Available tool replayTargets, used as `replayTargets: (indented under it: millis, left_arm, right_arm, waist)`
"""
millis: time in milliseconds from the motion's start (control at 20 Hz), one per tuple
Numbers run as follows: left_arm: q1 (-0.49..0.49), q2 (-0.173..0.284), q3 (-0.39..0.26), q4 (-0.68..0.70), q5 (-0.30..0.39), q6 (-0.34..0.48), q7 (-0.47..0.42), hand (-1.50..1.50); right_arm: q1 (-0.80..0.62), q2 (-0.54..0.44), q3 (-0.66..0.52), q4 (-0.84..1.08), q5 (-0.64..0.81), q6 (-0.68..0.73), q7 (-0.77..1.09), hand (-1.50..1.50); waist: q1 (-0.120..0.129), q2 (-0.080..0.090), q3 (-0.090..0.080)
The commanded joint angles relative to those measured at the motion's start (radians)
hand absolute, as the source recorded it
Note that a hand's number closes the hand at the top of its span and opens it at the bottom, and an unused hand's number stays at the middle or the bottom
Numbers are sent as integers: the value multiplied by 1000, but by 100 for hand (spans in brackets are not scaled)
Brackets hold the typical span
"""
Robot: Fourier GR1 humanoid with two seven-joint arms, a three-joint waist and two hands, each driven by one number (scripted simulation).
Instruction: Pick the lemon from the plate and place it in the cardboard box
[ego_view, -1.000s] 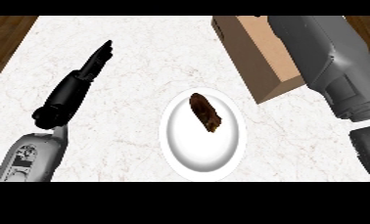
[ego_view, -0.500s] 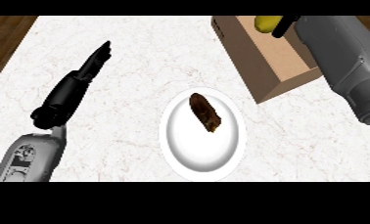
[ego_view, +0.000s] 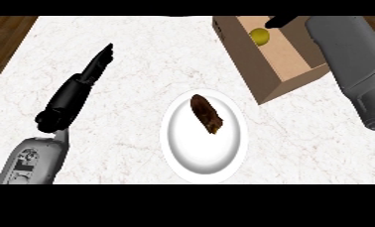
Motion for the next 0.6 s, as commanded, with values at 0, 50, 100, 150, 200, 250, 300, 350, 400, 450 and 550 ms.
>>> replayTargets:
  millis: [0, 50, 100, 150, 200, 250, 300, 350, 400, 450, 550]
  left_arm:
    - [-9, -1, 6, -2, 9, -5, -2, 0]
    - [13, 26, 22, 5, 9, -16, -18, 0]
    - [1, -1, 9, -7, 7, 1, 10, 0]
    - [0, 14, 25, -13, 30, -21, 9, 0]
    - [-23, 7, 23, -9, 27, -14, 35, 0]
    - [14, -12, -4, -10, -10, 11, -4, 0]
    - [17, 15, 17, -4, -8, 0, -14, 0]
    - [20, 5, 17, -11, 3, 0, 8, 0]
    - [-22, 6, 13, -5, 11, -20, 38, 0]
    - [-15, 4, 24, 7, 5, -8, 24, 0]
    - [-28, -7, 24, -1, 7, -4, 37, 0]
  right_arm:
    - [-3, 16, -180, -108, -174, -182, -101, -150]
    - [9, 3, -222, -129, -213, -219, -128, -150]
    - [6, 16, -262, -143, -251, -251, -119, -150]
    - [17, 18, -304, -152, -289, -284, -131, -150]
    - [56, 8, -335, -166, -323, -283, -187, -150]
    - [48, 8, -360, -170, -341, -317, -187, -150]
    - [93, 6, -380, -170, -360, -324, -237, -150]
    - [133, -18, -408, -177, -389, -303, -269, -150]
    - [126, 13, -408, -171, -395, -322, -285, -150]
    - [175, -5, -421, -176, -410, -307, -326, -150]
    - [183, -16, -446, -171, -429, -344, -383, -150]
  waist:
    - [-9, -1, 4]
    - [-6, -1, 3]
    - [-14, -6, 3]
    - [-5, -3, 2]
    - [-21, -3, 2]
    - [-6, 1, 0]
    - [-5, 2, 0]
    - [-15, -2, 0]
    - [-12, -2, -1]
    - [-19, -4, -1]
    - [-9, -1, -1]
